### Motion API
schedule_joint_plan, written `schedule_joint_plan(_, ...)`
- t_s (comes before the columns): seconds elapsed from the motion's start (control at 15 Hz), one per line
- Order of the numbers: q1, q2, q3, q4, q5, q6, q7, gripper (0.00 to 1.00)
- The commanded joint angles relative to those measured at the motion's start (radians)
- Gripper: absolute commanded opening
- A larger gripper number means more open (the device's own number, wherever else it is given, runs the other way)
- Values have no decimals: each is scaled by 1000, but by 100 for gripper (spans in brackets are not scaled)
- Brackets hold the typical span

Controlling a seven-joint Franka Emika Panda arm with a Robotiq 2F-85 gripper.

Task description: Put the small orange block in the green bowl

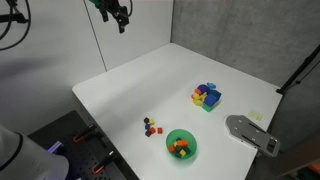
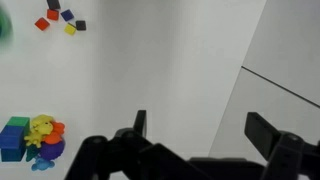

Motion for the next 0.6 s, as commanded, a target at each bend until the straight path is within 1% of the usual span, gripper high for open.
schedule_joint_plan(0.0,-18,0,15,2,6,-4,-5,100)
schedule_joint_plan(0.2,-18,-1,15,3,6,-4,-5,100)
schedule_joint_plan(0.27,-29,10,25,-2,-19,21,15,100)
schedule_joint_plan(0.53,-62,51,36,-29,-70,112,27,100)
